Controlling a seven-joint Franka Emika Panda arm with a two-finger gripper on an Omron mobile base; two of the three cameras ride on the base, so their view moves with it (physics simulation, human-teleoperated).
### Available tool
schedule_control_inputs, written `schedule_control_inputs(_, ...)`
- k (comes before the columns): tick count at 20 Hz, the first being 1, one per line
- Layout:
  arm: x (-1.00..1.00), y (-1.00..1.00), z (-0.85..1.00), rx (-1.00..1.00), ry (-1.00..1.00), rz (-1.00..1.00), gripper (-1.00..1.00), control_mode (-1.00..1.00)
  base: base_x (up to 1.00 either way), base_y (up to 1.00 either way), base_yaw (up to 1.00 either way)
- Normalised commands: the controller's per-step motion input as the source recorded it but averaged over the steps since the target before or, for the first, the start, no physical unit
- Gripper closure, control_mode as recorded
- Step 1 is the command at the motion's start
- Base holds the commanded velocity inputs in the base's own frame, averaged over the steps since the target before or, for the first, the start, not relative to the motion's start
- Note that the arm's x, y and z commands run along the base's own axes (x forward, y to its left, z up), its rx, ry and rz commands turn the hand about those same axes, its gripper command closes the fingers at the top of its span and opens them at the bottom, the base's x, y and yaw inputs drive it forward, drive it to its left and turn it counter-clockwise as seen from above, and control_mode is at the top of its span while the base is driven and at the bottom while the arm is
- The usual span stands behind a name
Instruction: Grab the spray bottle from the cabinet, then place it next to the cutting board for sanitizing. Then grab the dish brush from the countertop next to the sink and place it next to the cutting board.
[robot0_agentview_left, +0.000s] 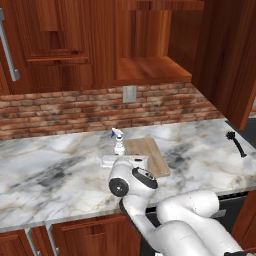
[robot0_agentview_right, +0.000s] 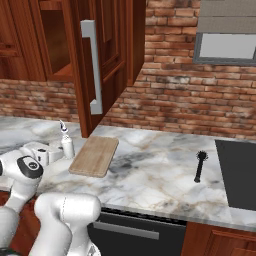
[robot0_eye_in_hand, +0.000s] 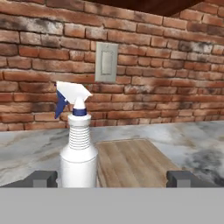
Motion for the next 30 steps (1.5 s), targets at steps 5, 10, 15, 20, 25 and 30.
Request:
schedule_control_inputs(5,-0.68,-0.19,1.0,0.0,0.12,0.0,-1.0,-1.0,0.0,0.0,0.0)
schedule_control_inputs(10,-0.58,-0.09,1.0,0.0,0.06,0.0,-1.0,-1.0,0.0,0.0,0.0)
schedule_control_inputs(15,-0.57,-0.09,1.0,-0.13,0.23,0.0,-1.0,-1.0,0.0,0.0,0.0)
schedule_control_inputs(20,-0.37,-0.29,0.91,-0.17,0.46,-0.01,-1.0,-1.0,0.0,0.0,0.0)
schedule_control_inputs(25,-0.23,-0.63,0.49,-0.18,0.46,0.0,-1.0,-1.0,0.0,0.0,0.0)
schedule_control_inputs(30,-0.36,-0.87,0.12,-0.11,0.18,-0.03,-1.0,-1.0,0.0,0.0,0.0)
